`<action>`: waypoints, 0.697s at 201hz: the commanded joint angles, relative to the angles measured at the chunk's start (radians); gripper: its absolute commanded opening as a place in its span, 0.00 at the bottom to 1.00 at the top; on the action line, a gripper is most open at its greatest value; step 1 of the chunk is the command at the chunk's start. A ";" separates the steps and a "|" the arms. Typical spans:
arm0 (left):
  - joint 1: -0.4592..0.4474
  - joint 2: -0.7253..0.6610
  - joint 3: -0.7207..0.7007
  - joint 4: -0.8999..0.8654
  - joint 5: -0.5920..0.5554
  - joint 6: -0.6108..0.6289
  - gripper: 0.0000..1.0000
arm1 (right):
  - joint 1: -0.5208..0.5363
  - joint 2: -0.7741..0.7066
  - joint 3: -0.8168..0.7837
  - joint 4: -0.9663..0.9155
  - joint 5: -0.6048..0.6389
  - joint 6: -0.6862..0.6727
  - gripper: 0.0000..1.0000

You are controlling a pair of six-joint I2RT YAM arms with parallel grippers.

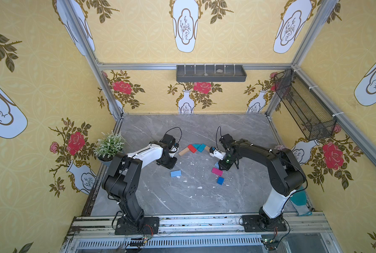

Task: Assemble a heart with building blocks
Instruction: Pick up the building block from the center of the board, then adjust the building block at the center of the board.

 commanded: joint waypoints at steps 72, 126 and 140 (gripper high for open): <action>-0.109 0.058 0.179 0.006 -0.022 -0.745 0.30 | -0.067 -0.019 0.078 0.068 -0.005 0.302 0.00; -0.165 0.099 0.139 0.101 -0.136 -1.188 0.27 | -0.097 -0.012 0.093 0.046 -0.038 0.393 0.00; -0.167 0.116 0.144 0.077 -0.151 -1.246 0.27 | -0.097 -0.003 0.099 0.034 -0.044 0.403 0.00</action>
